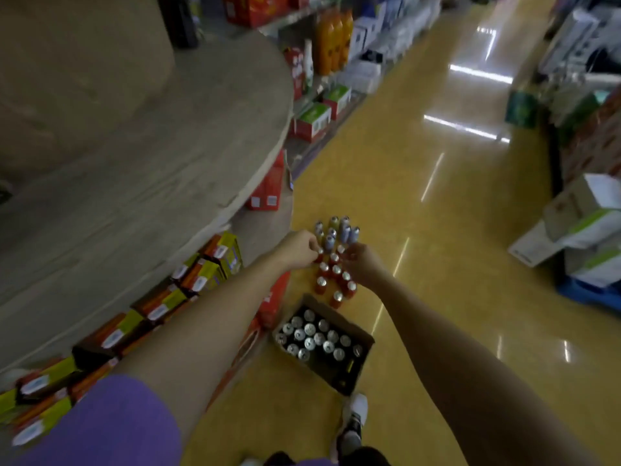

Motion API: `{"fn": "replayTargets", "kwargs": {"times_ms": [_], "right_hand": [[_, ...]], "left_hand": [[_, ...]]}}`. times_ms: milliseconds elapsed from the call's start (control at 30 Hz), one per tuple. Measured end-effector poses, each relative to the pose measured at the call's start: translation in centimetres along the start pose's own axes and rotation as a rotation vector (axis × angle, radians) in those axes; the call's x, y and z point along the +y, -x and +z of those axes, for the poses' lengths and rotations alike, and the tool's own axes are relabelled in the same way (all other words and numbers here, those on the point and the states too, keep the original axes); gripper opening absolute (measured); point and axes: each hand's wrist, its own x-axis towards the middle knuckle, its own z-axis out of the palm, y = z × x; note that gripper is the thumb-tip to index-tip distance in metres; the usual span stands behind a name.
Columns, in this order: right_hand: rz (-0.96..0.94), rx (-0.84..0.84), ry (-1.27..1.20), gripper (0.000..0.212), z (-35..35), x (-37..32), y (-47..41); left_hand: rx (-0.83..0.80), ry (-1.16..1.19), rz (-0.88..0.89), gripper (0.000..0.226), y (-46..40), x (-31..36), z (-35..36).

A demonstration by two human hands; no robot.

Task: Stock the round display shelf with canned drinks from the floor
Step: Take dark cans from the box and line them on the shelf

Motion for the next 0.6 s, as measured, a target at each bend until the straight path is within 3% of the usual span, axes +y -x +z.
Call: {"fn": "replayTargets", "kwargs": {"times_ms": [300,600], "right_hand": [[0.223,-0.156,-0.056,0.014,1.4,15.2,-5.0],[0.369,-0.327,-0.033,0.026,11.5,25.7,-7.2]], "left_hand": [[-0.146,-0.003,-0.329,0.016,-7.1,-2.4,16.8],[-0.252,0.039,-0.516,0.03,-8.0,-9.7,28.7]]}}
